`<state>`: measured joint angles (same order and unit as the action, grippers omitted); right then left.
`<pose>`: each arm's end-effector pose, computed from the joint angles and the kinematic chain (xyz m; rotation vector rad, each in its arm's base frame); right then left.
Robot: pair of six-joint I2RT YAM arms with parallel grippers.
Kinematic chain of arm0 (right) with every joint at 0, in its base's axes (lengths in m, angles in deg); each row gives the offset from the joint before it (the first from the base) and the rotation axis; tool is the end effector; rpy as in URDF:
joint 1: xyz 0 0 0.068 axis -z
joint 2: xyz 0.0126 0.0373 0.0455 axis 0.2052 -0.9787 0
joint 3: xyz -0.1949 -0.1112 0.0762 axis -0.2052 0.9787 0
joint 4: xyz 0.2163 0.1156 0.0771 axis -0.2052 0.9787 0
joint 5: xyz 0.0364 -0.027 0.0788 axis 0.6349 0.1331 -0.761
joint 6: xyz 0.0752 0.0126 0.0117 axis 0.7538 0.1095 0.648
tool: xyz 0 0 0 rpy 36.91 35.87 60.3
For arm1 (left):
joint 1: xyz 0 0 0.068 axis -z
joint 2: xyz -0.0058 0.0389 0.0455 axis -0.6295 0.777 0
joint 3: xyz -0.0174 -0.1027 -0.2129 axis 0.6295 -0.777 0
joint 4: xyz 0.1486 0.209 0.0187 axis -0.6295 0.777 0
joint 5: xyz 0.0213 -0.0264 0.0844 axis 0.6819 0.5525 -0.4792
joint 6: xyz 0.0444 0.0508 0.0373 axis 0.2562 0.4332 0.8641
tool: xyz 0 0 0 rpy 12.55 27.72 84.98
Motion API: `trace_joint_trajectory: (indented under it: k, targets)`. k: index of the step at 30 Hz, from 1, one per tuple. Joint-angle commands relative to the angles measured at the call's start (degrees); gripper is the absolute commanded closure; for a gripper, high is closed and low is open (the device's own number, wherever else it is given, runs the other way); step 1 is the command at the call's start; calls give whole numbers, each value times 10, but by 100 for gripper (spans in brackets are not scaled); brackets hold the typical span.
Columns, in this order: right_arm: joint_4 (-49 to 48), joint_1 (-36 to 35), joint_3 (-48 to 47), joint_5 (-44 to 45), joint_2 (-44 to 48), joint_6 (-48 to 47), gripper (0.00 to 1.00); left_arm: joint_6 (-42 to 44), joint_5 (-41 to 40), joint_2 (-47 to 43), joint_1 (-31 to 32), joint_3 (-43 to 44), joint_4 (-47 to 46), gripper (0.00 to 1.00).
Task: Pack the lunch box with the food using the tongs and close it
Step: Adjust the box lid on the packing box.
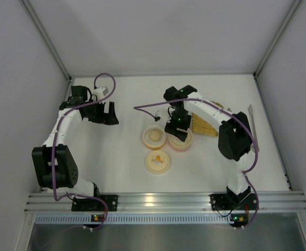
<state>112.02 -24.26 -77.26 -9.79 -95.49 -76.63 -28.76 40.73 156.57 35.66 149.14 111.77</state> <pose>0.2897 0.2212 0.1792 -1.9124 2.4764 0.1929 0.3253 -0.0145 0.2161 0.3692 2.4427 -0.5769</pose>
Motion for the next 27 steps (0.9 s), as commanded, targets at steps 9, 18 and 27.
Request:
trace_joint_trajectory:
  k: [9,18,27]
  targets:
    - [-17,35,-49,-32,68,15,42,12,9,-32,-2,10,3,2]
    - [-26,52,12,-143,162,0,90,21,2,-46,-2,10,8,2]
    - [-15,52,76,-235,144,12,99,14,9,-41,-2,14,7,2]
